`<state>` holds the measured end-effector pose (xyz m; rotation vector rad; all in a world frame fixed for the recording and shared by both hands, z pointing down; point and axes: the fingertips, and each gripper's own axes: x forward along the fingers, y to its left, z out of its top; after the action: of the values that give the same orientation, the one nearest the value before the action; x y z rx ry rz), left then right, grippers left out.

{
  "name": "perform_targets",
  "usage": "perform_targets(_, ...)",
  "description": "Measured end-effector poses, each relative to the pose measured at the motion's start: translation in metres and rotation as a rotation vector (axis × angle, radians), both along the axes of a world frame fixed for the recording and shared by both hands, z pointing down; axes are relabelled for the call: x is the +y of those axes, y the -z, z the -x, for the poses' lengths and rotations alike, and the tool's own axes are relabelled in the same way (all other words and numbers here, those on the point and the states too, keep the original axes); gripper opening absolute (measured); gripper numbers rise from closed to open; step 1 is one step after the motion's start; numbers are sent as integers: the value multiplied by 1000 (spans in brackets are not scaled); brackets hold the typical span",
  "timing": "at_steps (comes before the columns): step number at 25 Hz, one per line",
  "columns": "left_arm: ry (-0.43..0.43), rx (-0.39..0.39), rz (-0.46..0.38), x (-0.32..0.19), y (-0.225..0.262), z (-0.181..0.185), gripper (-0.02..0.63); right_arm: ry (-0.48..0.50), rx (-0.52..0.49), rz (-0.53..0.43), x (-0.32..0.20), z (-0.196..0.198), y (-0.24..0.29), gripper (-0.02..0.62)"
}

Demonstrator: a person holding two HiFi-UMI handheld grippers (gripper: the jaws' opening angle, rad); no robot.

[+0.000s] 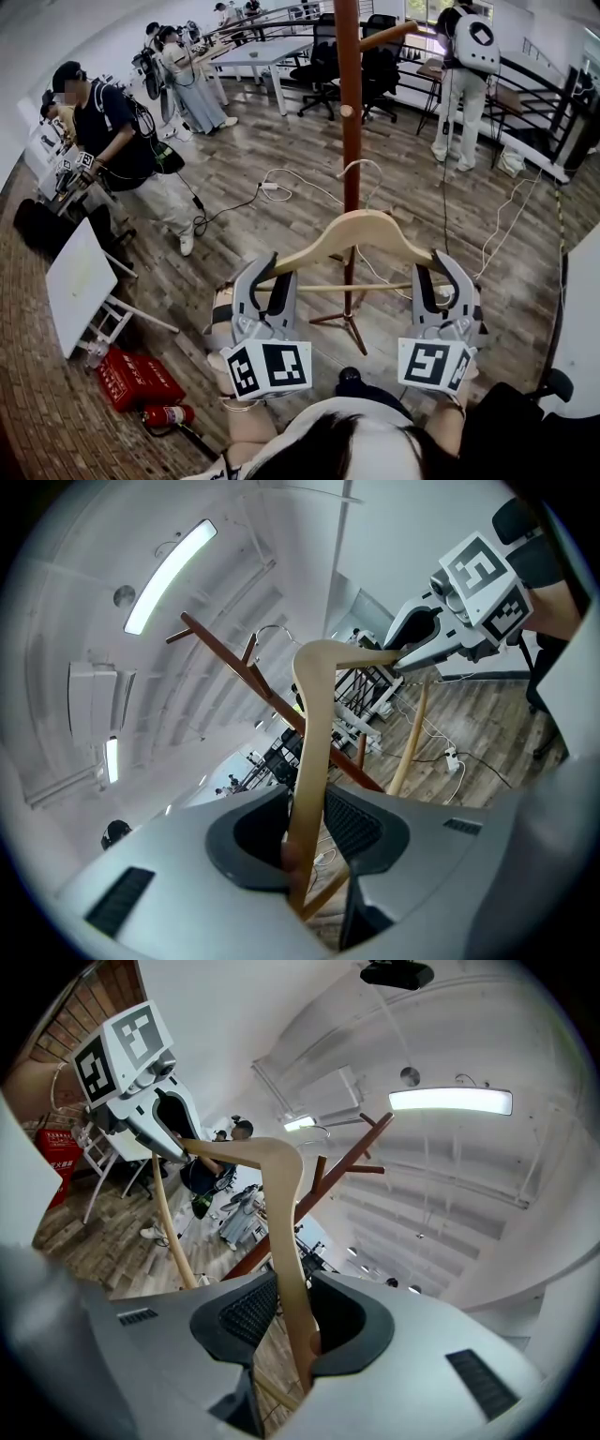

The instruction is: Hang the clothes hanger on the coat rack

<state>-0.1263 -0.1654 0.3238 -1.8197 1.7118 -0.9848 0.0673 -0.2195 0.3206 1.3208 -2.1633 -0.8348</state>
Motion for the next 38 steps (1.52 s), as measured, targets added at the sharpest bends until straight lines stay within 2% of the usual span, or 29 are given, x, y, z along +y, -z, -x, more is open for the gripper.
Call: perform_targets(38, 26, 11, -19, -66, 22, 18, 123, 31, -8, -44, -70, 19, 28, 123)
